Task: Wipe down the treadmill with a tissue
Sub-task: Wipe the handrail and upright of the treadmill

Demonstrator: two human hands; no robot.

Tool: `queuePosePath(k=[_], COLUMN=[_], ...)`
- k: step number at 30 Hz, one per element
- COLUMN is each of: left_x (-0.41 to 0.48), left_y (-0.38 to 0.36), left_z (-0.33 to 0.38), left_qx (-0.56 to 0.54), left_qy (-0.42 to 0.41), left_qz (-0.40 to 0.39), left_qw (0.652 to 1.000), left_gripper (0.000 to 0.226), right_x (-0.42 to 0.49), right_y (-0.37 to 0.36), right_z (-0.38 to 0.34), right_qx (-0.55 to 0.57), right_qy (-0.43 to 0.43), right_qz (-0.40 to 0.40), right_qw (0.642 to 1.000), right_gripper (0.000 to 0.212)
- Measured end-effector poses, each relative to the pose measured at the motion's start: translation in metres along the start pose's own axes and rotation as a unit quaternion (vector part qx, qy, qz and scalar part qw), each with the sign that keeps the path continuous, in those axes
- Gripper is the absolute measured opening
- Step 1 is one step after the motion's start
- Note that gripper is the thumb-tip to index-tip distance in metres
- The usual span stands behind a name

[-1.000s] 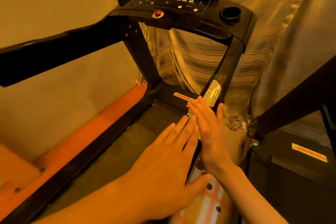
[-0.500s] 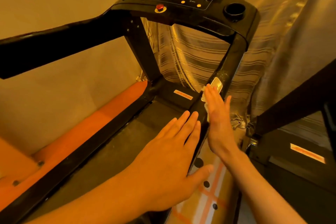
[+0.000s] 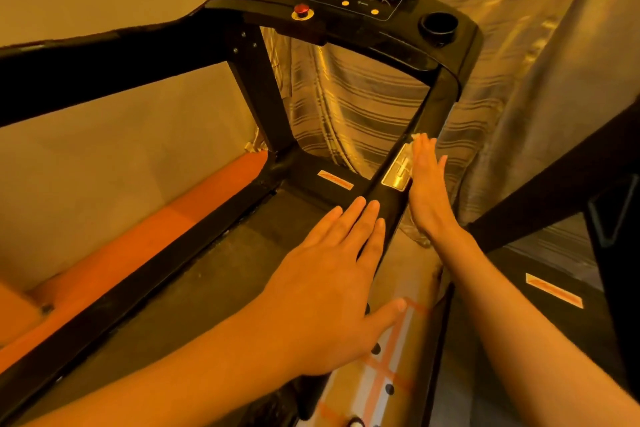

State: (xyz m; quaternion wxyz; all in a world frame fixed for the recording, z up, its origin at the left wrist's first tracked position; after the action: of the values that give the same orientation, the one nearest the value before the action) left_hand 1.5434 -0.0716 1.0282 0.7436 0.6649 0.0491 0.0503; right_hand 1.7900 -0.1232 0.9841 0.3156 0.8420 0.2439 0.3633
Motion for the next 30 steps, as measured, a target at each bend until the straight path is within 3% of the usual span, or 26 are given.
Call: queuePosePath(k=[4, 7, 11, 14, 17, 18, 21, 23, 25, 28, 30], left_x=[0.000, 0.001, 0.001, 0.001, 0.001, 0.001, 0.001, 0.001, 0.002, 0.005, 0.007], left_y=[0.001, 0.000, 0.000, 0.003, 0.003, 0.003, 0.001, 0.001, 0.001, 0.000, -0.001], left_z=[0.001, 0.001, 0.001, 0.002, 0.002, 0.002, 0.001, 0.002, 0.002, 0.002, 0.001], left_qx=[-0.007, -0.007, 0.000, -0.010, -0.044, -0.051, -0.045, -0.025, -0.014, -0.021, -0.021], left_qy=[0.002, 0.004, 0.007, 0.010, 0.007, 0.004, -0.002, 0.004, 0.004, -0.006, -0.010], left_qz=[0.007, 0.009, 0.014, 0.007, 0.022, 0.035, 0.038, 0.009, -0.010, -0.022, -0.024], left_qw=[1.000, 1.000, 1.000, 1.000, 0.999, 0.998, 0.998, 1.000, 1.000, 1.000, 0.999], left_gripper=[0.089, 0.088, 0.090, 0.090, 0.090, 0.091, 0.093, 0.093, 0.093, 0.093, 0.093], right_x=[-0.054, -0.099, -0.028, 0.000, -0.052, -0.074, -0.066, -0.019, 0.016, 0.000, -0.033], right_y=[-0.020, -0.029, -0.006, -0.001, -0.012, -0.016, -0.006, 0.008, 0.020, 0.012, 0.010], right_z=[-0.042, -0.066, -0.017, -0.005, -0.057, -0.067, -0.059, -0.023, -0.003, -0.038, -0.059], right_qx=[0.045, 0.092, 0.023, -0.024, 0.037, 0.063, -0.013, -0.082, -0.138, -0.126, -0.088], right_qy=[0.021, 0.079, 0.035, 0.036, 0.065, 0.094, 0.174, 0.142, 0.109, 0.129, 0.174], right_qz=[0.063, 0.068, 0.002, 0.013, 0.024, 0.019, -0.025, -0.069, -0.086, -0.125, -0.152], right_qw=[0.997, 0.990, 0.999, 0.999, 0.997, 0.993, 0.984, 0.984, 0.981, 0.976, 0.969], right_gripper=[0.055, 0.058, 0.063, 0.085, 0.052, 0.050, 0.049, 0.052, 0.070, 0.043, 0.037])
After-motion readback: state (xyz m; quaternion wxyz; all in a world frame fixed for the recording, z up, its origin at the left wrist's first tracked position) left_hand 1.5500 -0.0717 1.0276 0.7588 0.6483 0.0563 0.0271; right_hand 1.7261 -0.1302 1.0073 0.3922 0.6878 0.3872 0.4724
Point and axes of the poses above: each hand's wrist, its own x-axis towards the middle knuckle, its own y-axis out of the back of the hand, z = x × y, the point moved 3 cm from there along x, towards the middle knuckle, and after that the axes turned 5 degrees about y, right-handed, at the moved point
